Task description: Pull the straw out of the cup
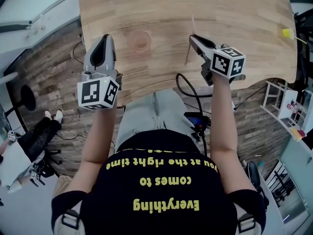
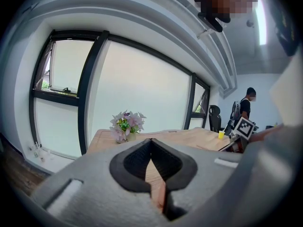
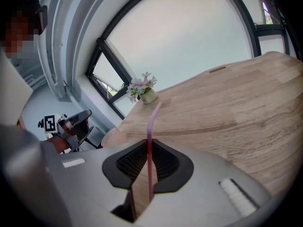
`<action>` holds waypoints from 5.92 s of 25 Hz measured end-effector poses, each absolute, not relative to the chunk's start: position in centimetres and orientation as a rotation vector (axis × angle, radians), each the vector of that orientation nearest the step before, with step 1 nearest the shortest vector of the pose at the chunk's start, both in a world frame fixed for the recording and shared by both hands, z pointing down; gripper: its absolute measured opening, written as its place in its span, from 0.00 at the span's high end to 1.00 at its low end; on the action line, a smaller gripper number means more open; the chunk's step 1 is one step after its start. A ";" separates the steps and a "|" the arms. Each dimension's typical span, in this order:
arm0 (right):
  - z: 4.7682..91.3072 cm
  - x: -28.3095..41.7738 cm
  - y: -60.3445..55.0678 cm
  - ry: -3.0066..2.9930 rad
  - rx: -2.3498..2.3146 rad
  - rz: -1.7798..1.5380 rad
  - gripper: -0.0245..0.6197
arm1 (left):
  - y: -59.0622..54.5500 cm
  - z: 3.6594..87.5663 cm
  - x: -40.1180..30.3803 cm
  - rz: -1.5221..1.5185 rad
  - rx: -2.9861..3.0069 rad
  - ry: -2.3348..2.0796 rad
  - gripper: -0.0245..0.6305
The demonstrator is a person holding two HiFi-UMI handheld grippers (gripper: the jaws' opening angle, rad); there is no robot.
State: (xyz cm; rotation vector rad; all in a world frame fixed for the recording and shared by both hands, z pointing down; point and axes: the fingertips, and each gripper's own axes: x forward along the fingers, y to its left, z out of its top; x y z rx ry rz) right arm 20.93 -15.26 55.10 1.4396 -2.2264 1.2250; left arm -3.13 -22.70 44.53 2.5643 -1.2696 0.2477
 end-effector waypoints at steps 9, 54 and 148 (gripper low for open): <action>57.9 21.5 -15.6 -2.172 1.412 1.304 0.90 | -22.8 44.7 -3.1 0.260 2.564 -1.265 0.96; 61.2 22.0 -16.4 -2.115 1.482 1.435 0.88 | -22.1 44.1 -3.1 0.255 2.566 -1.285 0.96; 22.5 13.7 -13.0 -2.685 1.884 -0.189 0.95 | -18.2 31.2 -11.5 -0.013 2.646 -1.526 0.96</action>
